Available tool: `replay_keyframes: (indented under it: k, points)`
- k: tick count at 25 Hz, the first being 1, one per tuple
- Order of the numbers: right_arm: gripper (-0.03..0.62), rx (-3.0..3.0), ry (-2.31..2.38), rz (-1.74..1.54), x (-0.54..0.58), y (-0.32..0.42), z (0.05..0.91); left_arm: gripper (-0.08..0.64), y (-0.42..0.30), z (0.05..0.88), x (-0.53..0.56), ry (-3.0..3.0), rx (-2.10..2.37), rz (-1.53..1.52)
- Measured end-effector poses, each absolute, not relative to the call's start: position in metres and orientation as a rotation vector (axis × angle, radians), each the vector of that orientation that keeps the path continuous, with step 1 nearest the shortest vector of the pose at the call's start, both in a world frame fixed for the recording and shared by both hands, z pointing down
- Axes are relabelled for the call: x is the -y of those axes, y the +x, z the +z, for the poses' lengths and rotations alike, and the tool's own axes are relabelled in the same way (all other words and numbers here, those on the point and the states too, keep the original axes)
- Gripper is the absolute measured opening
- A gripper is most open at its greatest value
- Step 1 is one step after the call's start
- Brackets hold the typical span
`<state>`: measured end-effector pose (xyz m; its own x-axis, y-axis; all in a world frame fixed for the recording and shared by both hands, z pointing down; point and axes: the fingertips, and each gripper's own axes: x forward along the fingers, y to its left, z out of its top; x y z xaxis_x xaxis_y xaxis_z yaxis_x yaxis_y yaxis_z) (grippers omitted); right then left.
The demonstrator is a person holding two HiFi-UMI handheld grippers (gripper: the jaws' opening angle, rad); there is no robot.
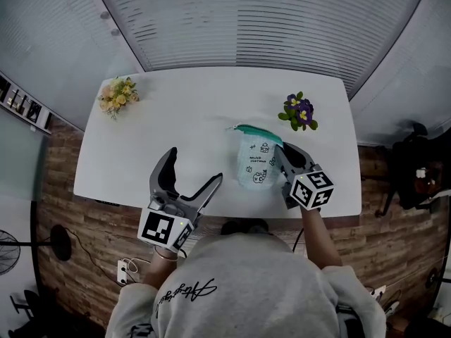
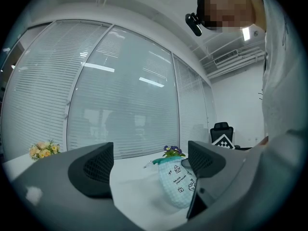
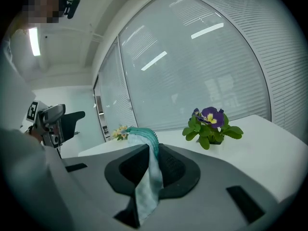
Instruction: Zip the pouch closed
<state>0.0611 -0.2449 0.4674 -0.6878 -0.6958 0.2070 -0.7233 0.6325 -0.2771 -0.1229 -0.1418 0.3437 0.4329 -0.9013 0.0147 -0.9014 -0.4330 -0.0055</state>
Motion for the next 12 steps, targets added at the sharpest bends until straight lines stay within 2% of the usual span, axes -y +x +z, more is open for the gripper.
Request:
replay_keyframes:
  k: [12]
  points:
    - [0.055,2.908,1.224,0.47,0.232,0.055,0.418,0.463,-0.12,0.348,0.141,2.711,1.59,0.092]
